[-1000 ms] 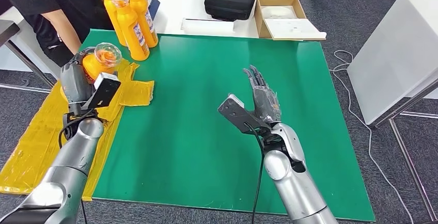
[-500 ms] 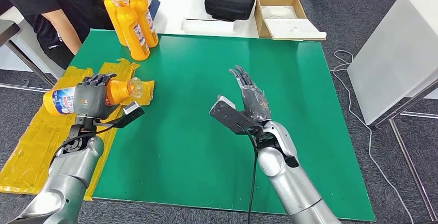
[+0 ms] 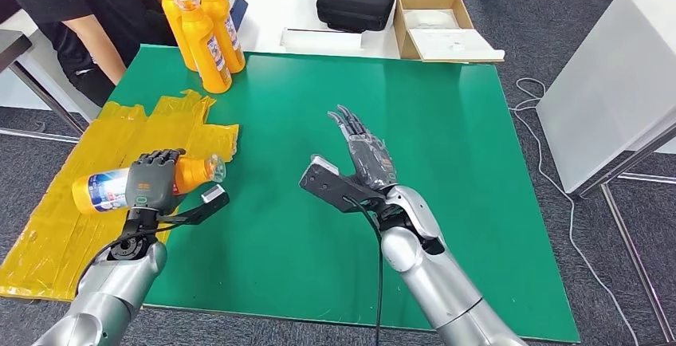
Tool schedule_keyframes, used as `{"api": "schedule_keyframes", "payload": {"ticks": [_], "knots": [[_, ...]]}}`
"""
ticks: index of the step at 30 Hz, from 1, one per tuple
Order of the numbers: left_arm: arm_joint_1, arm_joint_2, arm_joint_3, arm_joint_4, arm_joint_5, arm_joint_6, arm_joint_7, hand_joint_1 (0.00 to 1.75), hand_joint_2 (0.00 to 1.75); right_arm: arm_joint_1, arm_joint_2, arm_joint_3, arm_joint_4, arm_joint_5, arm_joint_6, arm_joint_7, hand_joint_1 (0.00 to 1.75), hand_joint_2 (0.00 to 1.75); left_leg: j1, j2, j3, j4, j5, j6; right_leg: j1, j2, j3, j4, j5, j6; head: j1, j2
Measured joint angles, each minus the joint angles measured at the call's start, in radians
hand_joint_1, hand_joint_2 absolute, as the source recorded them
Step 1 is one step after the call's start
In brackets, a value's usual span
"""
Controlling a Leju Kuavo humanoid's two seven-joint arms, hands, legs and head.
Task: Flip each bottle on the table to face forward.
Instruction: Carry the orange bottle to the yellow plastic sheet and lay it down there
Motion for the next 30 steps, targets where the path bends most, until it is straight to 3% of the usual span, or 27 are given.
{"api": "schedule_keyframes", "payload": {"ticks": [2, 6, 13, 17, 27, 28, 30], "knots": [[0.007, 0.001, -0.011, 0.005, -0.001, 0.000, 0.003, 1.74, 1.75, 0.000, 0.001, 0.004, 0.003, 0.002, 0.000, -0.001, 0.00, 0.00, 0.000, 0.000, 0.000, 0.000, 0.000, 0.000, 0.000, 0.000, 0.000, 0.000, 0.000, 0.000, 0.000, 0.000], [0.024, 0.001, -0.030, 0.009, -0.001, 0.000, -0.007, 0.00, 1.75, 0.003, 0.001, 0.011, 0.006, 0.005, 0.000, -0.002, 0.00, 0.00, 0.000, 0.000, 0.000, 0.000, 0.000, 0.000, 0.000, 0.000, 0.000, 0.000, 0.000, 0.000, 0.000, 0.000], [0.045, -0.006, -0.075, 0.019, 0.010, 0.000, -0.039, 0.00, 1.75, 0.016, -0.006, 0.023, 0.006, 0.005, 0.001, -0.002, 0.00, 0.00, 0.000, 0.000, 0.000, 0.000, 0.000, 0.000, 0.000, 0.000, -0.001, 0.000, 0.000, 0.000, 0.000, 0.000], [0.048, -0.009, -0.089, 0.022, 0.010, 0.000, -0.043, 0.00, 0.00, 0.021, -0.008, 0.025, 0.006, 0.005, 0.001, -0.002, 0.00, 0.00, 0.000, 0.000, 0.000, 0.000, 0.000, 0.000, 0.000, 0.000, -0.001, 0.000, 0.000, 0.000, 0.000, 0.000], [0.074, -0.018, -0.095, 0.007, 0.049, 0.001, -0.129, 0.00, 0.00, 0.049, -0.026, 0.030, -0.010, 0.001, 0.001, 0.000, 0.00, 0.00, 0.000, 0.000, 0.000, 0.000, 0.000, 0.000, 0.000, 0.000, -0.001, 0.000, 0.000, 0.000, 0.000, 0.000], [0.079, -0.021, -0.084, -0.004, 0.085, 0.001, -0.177, 0.00, 0.00, 0.053, -0.028, 0.030, -0.013, -0.001, 0.000, 0.001, 0.00, 0.00, 0.000, 0.000, 0.000, 0.000, 0.000, 0.000, 0.000, 0.000, -0.001, 0.000, 0.000, 0.000, 0.000, 0.000], [0.083, -0.036, -0.027, -0.030, 0.252, 0.000, -0.359, 0.00, 0.00, 0.060, -0.033, 0.031, -0.017, -0.010, -0.005, -0.006, 0.00, 0.00, 0.000, 0.000, 0.000, 0.000, 0.000, 0.000, 0.000, 0.000, -0.001, 0.000, 0.000, 0.000, 0.000, 0.000]]}}
